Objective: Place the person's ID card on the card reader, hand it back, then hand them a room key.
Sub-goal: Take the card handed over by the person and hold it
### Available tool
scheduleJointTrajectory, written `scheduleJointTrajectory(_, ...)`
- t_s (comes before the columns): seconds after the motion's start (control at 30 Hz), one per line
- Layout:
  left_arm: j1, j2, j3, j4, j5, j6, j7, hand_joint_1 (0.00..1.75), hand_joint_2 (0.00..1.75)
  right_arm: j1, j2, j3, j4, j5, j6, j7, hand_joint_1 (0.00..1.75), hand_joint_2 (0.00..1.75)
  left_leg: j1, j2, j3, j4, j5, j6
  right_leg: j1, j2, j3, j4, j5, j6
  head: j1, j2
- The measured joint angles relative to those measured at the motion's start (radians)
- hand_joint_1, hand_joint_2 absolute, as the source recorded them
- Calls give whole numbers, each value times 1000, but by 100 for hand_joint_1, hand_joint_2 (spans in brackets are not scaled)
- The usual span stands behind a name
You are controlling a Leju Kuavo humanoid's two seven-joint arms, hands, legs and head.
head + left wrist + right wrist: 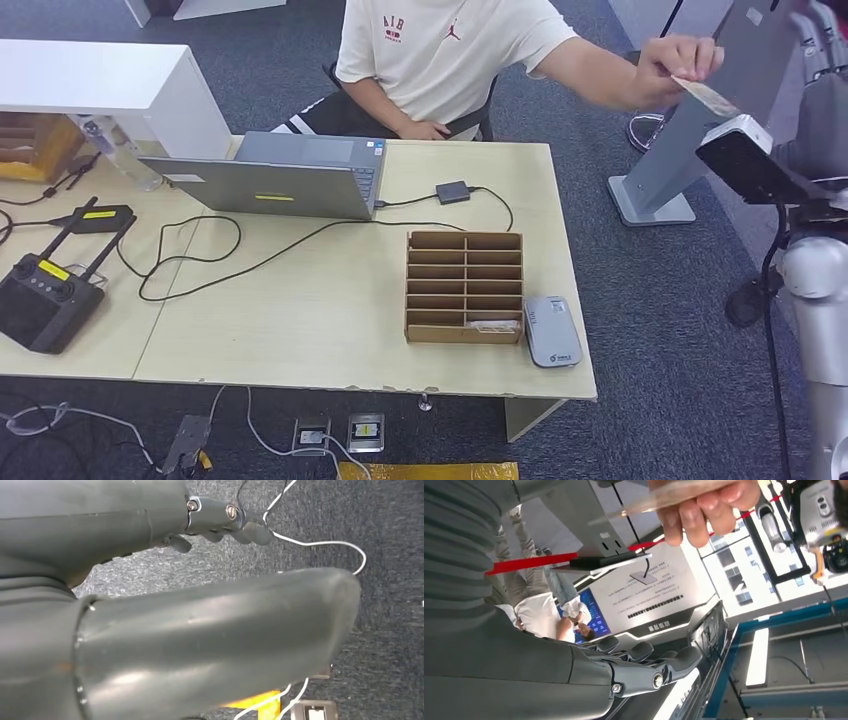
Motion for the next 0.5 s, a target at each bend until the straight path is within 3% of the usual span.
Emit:
scheduleJointTrajectory(0.23, -18, 3, 0, 0, -11, -17, 26, 0, 0, 2, -1, 35, 5, 9, 31, 2, 1, 175, 0, 0, 0, 0, 0, 0, 0, 0, 0, 0, 0, 0, 0, 0)
scheduleJointTrajectory(0.27, -20, 3, 0, 0, -13, -20, 30, 0, 0, 2, -1, 38, 7, 9, 34, 2, 17, 175, 0, 0, 0, 0, 0, 0, 0, 0, 0, 0, 0, 0, 0, 0)
scheduleJointTrajectory(0.37, -30, 5, -1, 0, -23, -24, 41, 0, 0, 2, -2, 48, 12, 9, 43, 2, 140, 175, 0, 0, 0, 0, 0, 0, 0, 0, 0, 0, 0, 0, 0, 0)
scheduleJointTrajectory(0.4, -33, 5, -1, 0, -26, -25, 44, 0, 0, 2, -3, 52, 14, 8, 46, 3, 168, 175, 0, 0, 0, 0, 0, 0, 0, 0, 0, 0, 0, 0, 0, 0)
scheduleJointTrajectory(0.5, -42, 6, -1, 0, -35, -29, 51, 0, 0, 2, -8, 62, 19, 1, 57, 5, 175, 175, 0, 0, 0, 0, 0, 0, 0, 0, 0, 0, 0, 0, 0, 0)
